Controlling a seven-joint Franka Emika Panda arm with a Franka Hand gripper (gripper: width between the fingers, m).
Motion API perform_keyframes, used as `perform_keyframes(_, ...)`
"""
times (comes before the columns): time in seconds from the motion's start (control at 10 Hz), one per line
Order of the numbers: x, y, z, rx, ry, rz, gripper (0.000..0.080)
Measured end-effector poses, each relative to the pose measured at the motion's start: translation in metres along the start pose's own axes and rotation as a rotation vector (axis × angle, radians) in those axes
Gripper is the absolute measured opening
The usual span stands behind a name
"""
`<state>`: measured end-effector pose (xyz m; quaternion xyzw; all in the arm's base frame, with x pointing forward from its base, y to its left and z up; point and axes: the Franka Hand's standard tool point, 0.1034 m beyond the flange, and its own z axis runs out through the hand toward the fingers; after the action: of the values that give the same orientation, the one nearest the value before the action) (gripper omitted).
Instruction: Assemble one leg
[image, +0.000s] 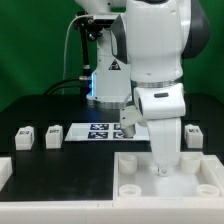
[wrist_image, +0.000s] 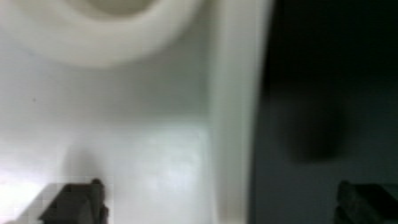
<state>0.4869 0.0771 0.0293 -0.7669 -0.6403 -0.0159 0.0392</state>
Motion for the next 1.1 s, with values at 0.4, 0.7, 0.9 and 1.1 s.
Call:
perform_keyframes(0.4,0.059,-0.031,-0.04,-0.051,0.014,0.53,0.0649)
perform_keyframes(0.7,0.066,-0.035,-0.038,-0.045,0.022,0.753,0.0649)
perform_keyframes(0.9,0.069,-0.037,-0.036,-0.033,0.029,0.925,0.0649)
perform_keyframes(1.1,0.077,-0.051,-0.022,0.015,0.009,1.25,0.0649)
